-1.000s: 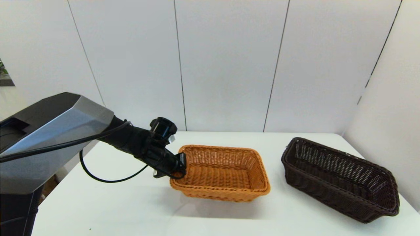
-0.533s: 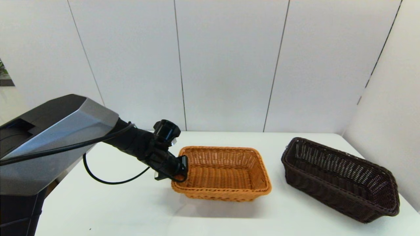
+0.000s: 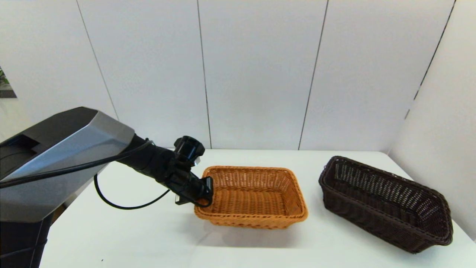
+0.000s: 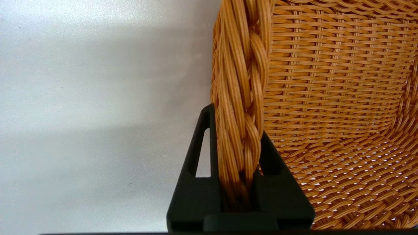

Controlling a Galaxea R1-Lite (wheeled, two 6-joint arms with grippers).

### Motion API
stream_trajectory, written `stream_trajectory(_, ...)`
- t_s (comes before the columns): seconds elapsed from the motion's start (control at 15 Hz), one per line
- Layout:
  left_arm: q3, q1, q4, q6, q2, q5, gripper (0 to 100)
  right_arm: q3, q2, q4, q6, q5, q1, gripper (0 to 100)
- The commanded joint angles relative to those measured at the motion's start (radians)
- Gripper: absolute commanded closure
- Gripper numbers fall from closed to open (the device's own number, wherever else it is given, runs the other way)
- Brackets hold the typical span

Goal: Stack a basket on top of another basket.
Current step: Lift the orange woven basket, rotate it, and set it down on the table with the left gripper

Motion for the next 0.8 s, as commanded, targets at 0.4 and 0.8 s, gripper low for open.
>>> stream_trajectory(0.4,0.002,0.000,0.002,-0.004,-0.001,0.000,0,0.000,0.001,-0.001,0.000,0.001,0.001,0)
stream_trajectory(0.8,0.002,0.000,-0.001,-0.015,-0.024,0.000,0,0.000,0.001,-0.001,0.000,0.001,0.001,0)
